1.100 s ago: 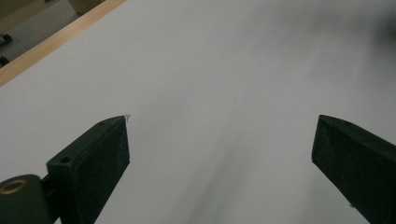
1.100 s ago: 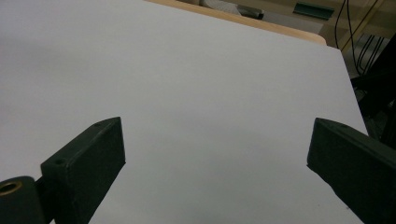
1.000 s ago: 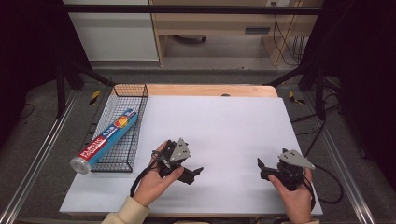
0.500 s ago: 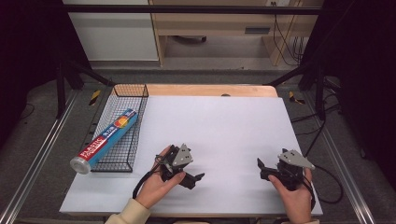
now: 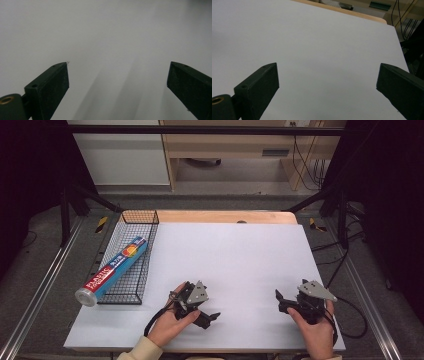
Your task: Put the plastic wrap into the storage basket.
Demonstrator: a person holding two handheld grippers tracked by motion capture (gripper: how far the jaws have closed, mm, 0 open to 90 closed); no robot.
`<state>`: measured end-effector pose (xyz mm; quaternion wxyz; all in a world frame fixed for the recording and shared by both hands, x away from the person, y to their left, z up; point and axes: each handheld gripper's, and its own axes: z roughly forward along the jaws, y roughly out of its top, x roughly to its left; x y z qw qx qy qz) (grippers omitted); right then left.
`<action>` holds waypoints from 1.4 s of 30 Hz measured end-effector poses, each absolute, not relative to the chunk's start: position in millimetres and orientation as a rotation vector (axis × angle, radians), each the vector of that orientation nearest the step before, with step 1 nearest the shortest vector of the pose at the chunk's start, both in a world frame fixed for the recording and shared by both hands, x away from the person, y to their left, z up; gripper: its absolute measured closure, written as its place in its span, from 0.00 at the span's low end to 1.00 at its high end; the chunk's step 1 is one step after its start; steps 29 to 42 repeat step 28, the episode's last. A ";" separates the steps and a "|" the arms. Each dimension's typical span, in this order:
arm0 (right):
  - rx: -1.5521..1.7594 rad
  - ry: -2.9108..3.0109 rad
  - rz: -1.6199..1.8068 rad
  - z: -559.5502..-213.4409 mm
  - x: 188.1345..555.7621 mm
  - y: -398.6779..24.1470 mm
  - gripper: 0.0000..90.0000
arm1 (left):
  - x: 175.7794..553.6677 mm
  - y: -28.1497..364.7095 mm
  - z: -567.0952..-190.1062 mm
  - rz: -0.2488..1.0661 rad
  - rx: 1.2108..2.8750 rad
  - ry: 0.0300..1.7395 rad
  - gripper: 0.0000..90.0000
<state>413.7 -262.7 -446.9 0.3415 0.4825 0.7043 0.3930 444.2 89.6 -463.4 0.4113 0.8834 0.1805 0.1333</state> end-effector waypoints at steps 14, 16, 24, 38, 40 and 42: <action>1.253 1.840 1.015 -447.4 414.0 -262.1 0.05 | 451.4 105.3 -465.2 0.199 2.176 0.576 0.05; 1.252 1.842 1.012 -447.7 414.2 -261.7 0.05 | 454.7 110.6 -464.7 0.204 2.169 0.590 0.05; 1.268 1.858 0.997 -449.7 415.5 -261.1 0.05 | 454.7 122.1 -467.3 0.239 2.157 0.595 0.05; 1.286 1.865 1.003 -451.2 417.5 -261.9 0.05 | 453.2 124.6 -465.1 0.276 2.135 0.604 0.05; 1.286 1.865 1.003 -451.2 417.5 -261.9 0.05 | 453.2 124.6 -465.1 0.276 2.135 0.604 0.05; 1.286 1.865 1.003 -451.2 417.5 -261.9 0.05 | 453.2 124.6 -465.1 0.276 2.135 0.604 0.05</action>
